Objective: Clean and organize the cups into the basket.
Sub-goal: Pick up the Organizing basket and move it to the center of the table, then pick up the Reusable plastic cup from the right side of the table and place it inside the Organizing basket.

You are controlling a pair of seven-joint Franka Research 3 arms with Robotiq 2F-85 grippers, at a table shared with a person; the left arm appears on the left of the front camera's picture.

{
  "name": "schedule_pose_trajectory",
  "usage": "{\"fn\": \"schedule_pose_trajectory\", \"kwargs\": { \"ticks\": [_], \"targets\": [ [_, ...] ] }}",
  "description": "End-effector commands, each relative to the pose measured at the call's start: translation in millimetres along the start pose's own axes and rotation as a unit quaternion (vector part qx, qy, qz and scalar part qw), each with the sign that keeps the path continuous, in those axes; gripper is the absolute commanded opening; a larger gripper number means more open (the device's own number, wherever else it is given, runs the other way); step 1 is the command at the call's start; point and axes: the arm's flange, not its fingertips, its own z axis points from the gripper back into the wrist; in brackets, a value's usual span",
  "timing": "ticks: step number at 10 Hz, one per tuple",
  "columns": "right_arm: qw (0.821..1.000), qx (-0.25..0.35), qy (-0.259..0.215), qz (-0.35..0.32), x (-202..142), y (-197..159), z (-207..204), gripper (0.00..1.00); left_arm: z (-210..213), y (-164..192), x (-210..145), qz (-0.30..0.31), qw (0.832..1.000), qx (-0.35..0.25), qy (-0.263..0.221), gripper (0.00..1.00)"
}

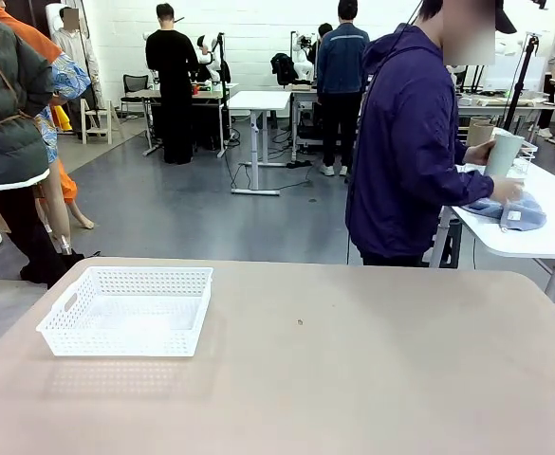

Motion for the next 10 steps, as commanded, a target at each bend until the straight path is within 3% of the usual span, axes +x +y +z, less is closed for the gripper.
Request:
{"fn": "schedule_pose_trajectory", "kwargs": {
  "ticks": [1,10],
  "targets": [
    [1.000,0.007,-0.003,0.005,-0.1,2.2,0.7,1.00,3.8,-1.1,1.6,0.002,1.000,-0.006,0.004,1.00],
    [1.000,0.007,-0.003,0.005,-0.1,2.2,0.7,1.00,3.8,-1.1,1.6,0.002,1.000,-0.006,0.004,1.00]
  ]
}}
